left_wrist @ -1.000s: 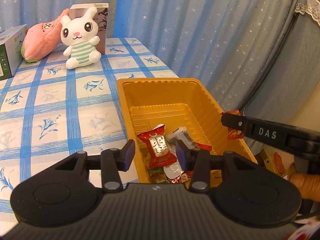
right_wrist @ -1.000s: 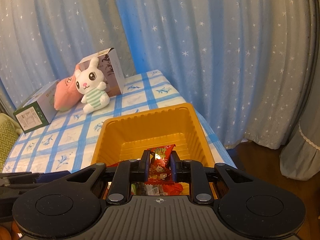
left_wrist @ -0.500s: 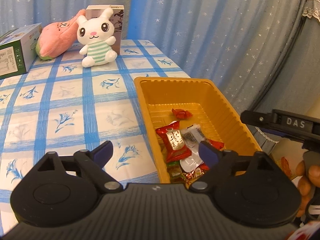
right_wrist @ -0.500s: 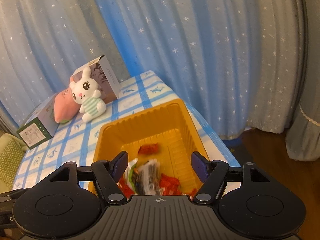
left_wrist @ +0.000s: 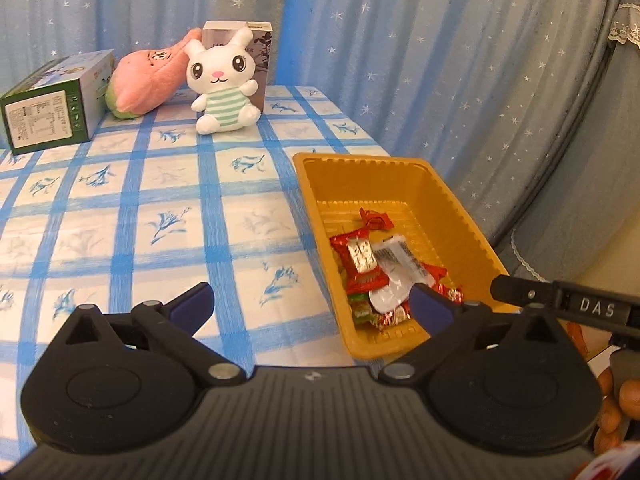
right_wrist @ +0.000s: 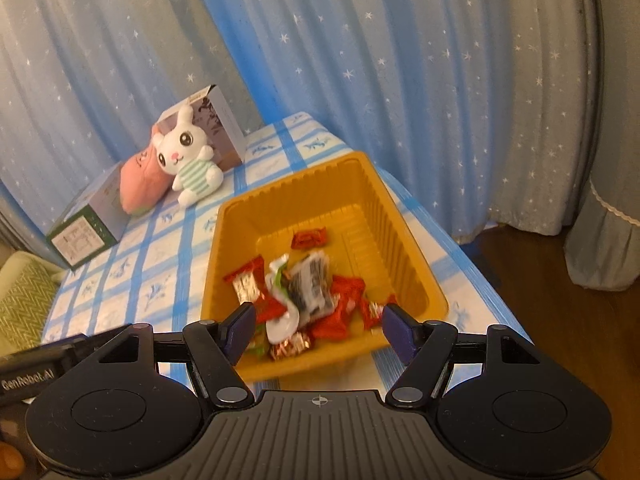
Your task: Organize snacks
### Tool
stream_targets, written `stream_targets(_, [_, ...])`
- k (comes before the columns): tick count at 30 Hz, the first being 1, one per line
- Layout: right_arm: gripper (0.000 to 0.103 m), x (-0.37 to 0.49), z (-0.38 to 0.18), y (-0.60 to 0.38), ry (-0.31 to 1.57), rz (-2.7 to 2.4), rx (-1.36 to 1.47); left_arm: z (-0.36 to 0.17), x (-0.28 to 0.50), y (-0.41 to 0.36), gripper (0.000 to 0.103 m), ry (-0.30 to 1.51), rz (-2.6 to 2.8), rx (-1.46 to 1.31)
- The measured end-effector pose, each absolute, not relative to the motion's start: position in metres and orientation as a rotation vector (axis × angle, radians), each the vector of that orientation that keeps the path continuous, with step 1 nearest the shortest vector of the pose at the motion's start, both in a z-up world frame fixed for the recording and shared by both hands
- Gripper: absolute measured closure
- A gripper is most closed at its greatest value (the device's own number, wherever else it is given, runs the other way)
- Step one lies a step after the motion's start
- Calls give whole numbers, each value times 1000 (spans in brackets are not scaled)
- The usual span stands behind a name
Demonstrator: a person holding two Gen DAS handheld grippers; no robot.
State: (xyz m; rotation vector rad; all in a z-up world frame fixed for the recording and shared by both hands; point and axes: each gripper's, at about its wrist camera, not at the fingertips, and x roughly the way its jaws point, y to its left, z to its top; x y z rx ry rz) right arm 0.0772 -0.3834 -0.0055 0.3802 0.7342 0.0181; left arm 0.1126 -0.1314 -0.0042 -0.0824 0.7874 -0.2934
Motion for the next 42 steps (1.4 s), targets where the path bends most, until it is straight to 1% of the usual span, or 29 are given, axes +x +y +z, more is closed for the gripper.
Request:
stream_targets(9, [33, 44, 13, -360, 751, 33, 299, 7, 72, -118, 0, 807, -229, -77])
stream_targets(22, [33, 1, 31, -333, 745, 60, 227, 24, 25, -95, 0, 776, -144, -41])
stream_targets(31, [33, -14, 38, -319, 741, 84, 189, 23, 10, -94, 0, 777, -125, -4])
stream_targets(42, [33, -14, 34, -315, 754, 89, 177, 22, 8, -93, 0, 781, -132, -5])
